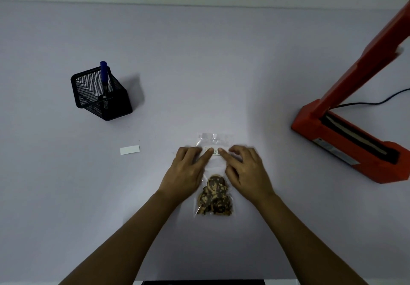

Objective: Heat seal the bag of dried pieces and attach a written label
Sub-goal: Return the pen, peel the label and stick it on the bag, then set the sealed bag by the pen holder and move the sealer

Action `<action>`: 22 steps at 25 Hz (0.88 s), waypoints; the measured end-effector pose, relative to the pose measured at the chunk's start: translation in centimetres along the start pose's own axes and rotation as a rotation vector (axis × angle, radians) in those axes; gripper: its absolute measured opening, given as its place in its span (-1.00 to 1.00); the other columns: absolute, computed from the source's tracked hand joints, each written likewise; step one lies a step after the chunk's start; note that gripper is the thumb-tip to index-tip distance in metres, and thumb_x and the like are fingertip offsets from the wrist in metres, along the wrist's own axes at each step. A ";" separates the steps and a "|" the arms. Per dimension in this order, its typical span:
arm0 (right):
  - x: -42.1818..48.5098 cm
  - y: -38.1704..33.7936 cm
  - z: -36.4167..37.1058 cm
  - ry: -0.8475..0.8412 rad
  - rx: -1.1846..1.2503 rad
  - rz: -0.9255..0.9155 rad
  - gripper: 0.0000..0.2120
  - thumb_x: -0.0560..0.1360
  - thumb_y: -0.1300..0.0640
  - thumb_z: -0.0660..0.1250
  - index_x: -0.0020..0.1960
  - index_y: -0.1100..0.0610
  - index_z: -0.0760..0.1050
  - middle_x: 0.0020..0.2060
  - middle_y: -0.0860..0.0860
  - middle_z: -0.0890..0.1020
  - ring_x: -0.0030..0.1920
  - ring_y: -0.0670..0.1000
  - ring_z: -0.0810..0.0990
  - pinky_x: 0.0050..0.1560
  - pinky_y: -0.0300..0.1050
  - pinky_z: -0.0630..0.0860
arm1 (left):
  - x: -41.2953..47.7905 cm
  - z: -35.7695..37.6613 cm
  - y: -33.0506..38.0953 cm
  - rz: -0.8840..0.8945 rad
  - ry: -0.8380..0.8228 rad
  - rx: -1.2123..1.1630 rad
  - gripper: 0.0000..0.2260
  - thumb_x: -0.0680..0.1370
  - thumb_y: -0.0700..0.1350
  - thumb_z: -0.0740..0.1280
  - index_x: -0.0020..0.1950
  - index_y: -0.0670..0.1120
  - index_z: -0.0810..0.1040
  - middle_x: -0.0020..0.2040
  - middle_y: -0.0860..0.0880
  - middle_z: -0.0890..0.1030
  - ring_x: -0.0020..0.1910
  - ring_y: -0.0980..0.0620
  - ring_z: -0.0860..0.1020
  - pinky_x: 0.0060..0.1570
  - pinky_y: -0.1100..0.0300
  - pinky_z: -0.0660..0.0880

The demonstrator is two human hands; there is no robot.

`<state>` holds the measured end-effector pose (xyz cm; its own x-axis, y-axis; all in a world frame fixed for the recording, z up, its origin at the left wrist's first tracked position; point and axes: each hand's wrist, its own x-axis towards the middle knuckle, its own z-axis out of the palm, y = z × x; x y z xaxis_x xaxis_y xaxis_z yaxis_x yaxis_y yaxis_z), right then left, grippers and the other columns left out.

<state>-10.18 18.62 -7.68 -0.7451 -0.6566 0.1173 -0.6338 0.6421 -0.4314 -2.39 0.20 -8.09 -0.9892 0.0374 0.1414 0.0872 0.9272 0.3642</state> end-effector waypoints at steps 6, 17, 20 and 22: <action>0.1 -0.1 0.0 -0.018 0.018 0.025 -0.61 0.50 0.12 0.15 0.31 0.08 0.44 0.03 0.12 0.56 0.05 0.08 0.41 0.04 -0.01 0.49 | 0.4 -0.4 0.5 -0.034 -0.061 -0.019 -0.60 0.49 -0.15 0.17 0.31 -0.21 0.45 0.10 -0.21 0.50 0.04 -0.12 0.37 -0.03 0.02 0.53; -4.6 -5.9 -3.5 -0.215 0.403 0.526 -0.25 0.45 -0.17 0.28 0.49 0.07 0.04 0.31 0.02 0.24 0.21 -0.06 0.38 0.22 -0.17 0.40 | -0.9 -3.8 3.5 -0.575 -0.259 -0.284 -0.59 0.52 0.13 0.28 0.21 -0.10 0.32 0.08 -0.13 0.37 -0.09 0.00 0.37 -0.14 0.23 0.36; -4.6 -7.2 -2.9 -0.208 0.440 0.575 -0.29 0.47 -0.01 0.35 0.48 0.15 0.08 0.28 0.08 0.33 0.16 -0.05 0.41 0.16 -0.23 0.39 | -0.8 -3.8 3.7 -0.593 -0.308 -0.368 -0.54 0.51 0.06 0.32 0.29 -0.15 0.31 0.14 -0.15 0.39 -0.08 0.07 0.30 -0.14 0.31 0.30; -3.5 -7.4 -2.5 -0.177 0.497 0.601 -0.30 0.46 0.07 0.37 0.47 0.16 0.10 0.28 0.12 0.37 0.20 0.05 0.46 0.22 -0.06 0.45 | -0.1 -4.2 3.2 -0.610 -0.282 -0.427 -0.55 0.50 0.00 0.36 0.30 -0.17 0.35 0.14 -0.18 0.41 -0.05 0.06 0.32 -0.11 0.33 0.29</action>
<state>-3.44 17.18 -2.68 -0.8590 -0.3343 -0.3877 0.0636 0.6817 -0.7288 -1.47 1.64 -3.09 -0.8641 -0.2852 -0.4146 -0.4989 0.5938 0.6313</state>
